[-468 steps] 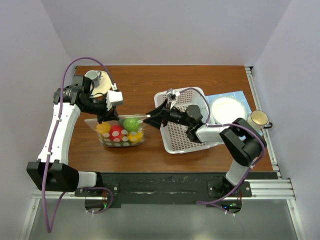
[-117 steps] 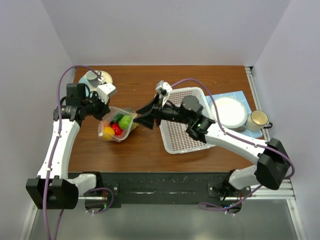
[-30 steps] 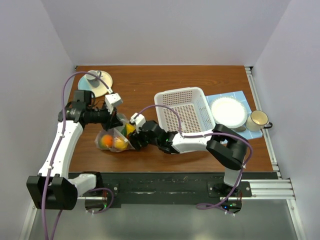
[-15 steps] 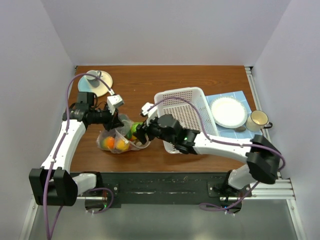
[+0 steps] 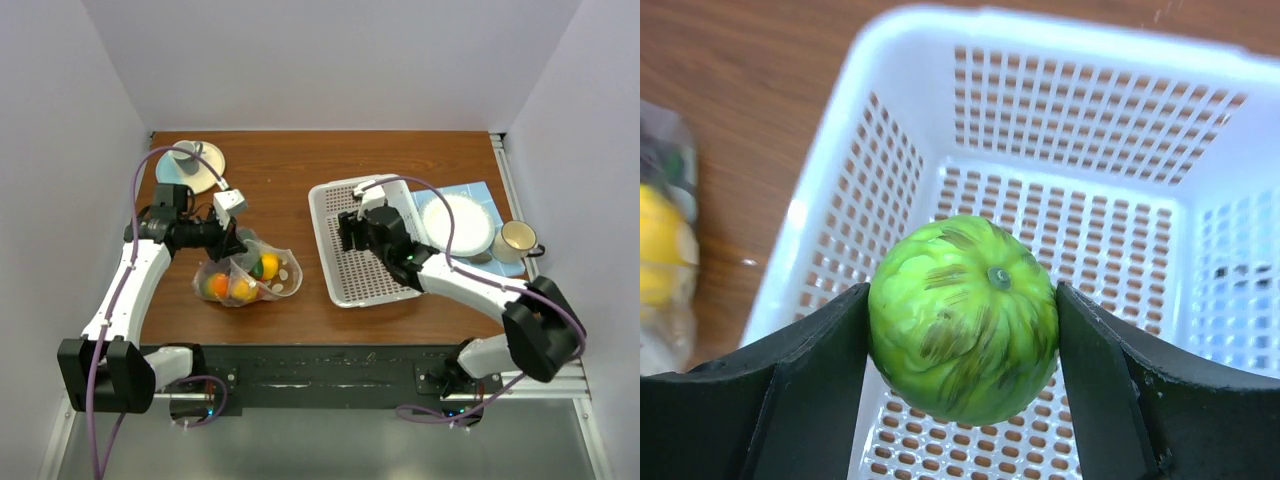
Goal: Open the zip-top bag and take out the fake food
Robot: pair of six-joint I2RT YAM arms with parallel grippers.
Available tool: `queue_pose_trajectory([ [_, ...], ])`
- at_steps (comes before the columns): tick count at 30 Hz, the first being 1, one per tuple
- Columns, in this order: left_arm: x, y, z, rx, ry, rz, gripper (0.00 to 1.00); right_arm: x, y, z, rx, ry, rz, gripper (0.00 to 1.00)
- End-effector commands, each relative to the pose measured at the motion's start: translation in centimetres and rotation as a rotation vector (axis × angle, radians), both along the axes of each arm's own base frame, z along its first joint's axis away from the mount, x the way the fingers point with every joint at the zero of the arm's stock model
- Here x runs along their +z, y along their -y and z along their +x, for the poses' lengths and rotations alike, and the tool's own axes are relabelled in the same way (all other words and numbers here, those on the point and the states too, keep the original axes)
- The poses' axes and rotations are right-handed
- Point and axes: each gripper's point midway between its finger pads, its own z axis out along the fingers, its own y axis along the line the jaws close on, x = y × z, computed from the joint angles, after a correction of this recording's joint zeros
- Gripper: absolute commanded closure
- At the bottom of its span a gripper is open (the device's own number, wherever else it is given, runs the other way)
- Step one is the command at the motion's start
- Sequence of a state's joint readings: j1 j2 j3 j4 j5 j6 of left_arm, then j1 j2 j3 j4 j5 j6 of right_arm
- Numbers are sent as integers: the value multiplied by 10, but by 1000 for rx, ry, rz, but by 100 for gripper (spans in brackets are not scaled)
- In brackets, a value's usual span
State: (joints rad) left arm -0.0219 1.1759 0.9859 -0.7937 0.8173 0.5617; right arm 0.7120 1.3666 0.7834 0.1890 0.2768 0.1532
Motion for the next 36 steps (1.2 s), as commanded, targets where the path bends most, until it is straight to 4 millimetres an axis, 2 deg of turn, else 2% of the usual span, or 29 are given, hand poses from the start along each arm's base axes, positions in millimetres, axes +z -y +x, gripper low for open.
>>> queue_pose_trajectory([
  [1,24,1,7,-11,87,-6,100,-13,-10,13,-71,-36,20,31],
  [2,25,1,7,-12,91,-5,100,-12,-12,14,-75,-37,35,2],
  [4,26,0,6,-12,92,-2,100,-8,-12,14,-96,-34,66,1],
  [5,26,0,6,-11,95,3,100,5,-13,13,-86,-9,95,1],
  [9,24,-1,6,-14,94,9,100,29,-32,-4,16,3,145,1],
  [10,24,-1,6,-14,95,9,100,37,-49,-17,64,21,105,1],
  [12,24,0,6,-17,94,4,100,40,-71,-33,124,46,36,1],
  [13,23,0,6,-15,90,3,100,51,-93,-48,196,59,43,1],
  [16,23,1,7,-17,85,-4,100,57,-129,-70,299,35,123,1],
  [17,24,1,7,-17,85,-5,100,56,-139,-77,341,8,147,1],
  [18,25,1,6,-17,90,-6,100,45,-148,-80,356,-28,158,3],
  [20,26,1,6,-16,94,-4,100,44,-163,-88,407,-49,193,12],
  [22,29,1,5,-15,100,-7,100,34,-175,-88,422,-73,211,20],
  [25,32,2,4,-21,100,-14,100,25,-192,-88,459,-94,247,26],
  [27,37,3,4,-22,107,-21,100,26,-204,-90,489,-107,281,27],
  [28,40,4,4,-22,110,-27,100,18,-211,-90,502,-120,285,27],
  [30,43,4,5,-23,118,-30,100,24,-223,-88,514,-118,325,27],
  [31,44,5,5,-22,120,-31,100,17,-229,-90,535,-138,333,25],
  [36,40,4,2,-25,108,-22,100,19,-249,-96,583,-174,419,16],
])
